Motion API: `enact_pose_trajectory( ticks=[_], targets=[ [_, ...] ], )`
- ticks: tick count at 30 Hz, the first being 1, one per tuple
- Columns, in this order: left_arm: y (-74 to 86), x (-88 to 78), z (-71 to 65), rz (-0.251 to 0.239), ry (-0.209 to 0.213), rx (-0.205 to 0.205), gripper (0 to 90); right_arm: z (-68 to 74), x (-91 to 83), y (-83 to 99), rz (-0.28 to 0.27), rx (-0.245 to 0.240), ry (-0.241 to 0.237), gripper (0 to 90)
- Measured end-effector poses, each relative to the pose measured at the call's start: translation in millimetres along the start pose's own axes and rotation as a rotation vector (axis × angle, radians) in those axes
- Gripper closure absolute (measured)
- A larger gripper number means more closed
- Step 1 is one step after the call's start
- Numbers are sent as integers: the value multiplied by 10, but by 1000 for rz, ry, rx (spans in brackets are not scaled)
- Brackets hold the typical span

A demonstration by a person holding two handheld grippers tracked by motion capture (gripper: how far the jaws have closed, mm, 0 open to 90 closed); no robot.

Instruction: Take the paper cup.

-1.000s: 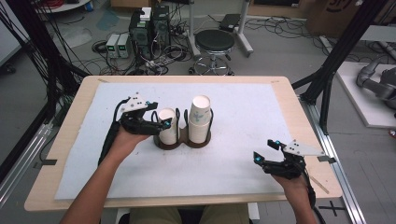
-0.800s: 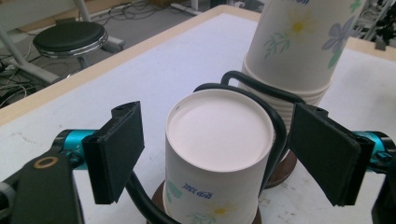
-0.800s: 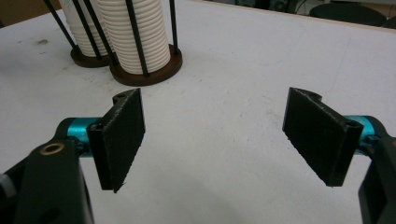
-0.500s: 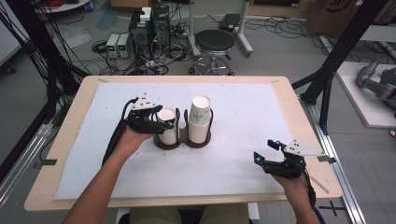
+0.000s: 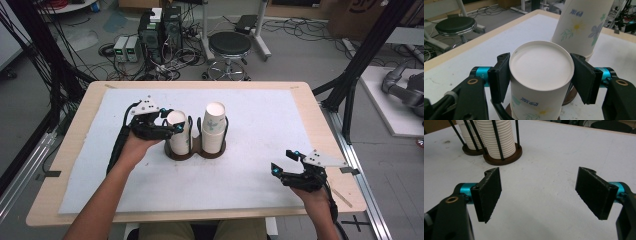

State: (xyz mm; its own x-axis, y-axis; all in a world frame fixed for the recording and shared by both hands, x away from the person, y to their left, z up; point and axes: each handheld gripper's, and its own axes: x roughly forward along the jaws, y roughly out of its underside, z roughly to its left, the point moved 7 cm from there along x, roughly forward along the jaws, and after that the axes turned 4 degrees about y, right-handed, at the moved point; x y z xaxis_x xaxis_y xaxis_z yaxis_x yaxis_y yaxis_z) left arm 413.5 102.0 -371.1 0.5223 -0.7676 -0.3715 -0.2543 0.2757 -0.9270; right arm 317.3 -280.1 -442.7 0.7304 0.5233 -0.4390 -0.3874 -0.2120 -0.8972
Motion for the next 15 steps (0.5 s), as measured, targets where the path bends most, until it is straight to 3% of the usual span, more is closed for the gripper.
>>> enact_pose_trajectory(
  ticks=[5, 8, 15],
  targets=[
    [-143, -106, 6, -27, -10, -1, 371, 5, 2, 0, 1, -1, -1, 215],
    [-266, -205, 23, -75, -4, -25, 372, 6, -1, -2, -1, 1, -1, 215],
    [-483, -459, 32, -156, 3, -28, 374, 11, -3, -7, -3, 6, -2, 215]
  ],
)
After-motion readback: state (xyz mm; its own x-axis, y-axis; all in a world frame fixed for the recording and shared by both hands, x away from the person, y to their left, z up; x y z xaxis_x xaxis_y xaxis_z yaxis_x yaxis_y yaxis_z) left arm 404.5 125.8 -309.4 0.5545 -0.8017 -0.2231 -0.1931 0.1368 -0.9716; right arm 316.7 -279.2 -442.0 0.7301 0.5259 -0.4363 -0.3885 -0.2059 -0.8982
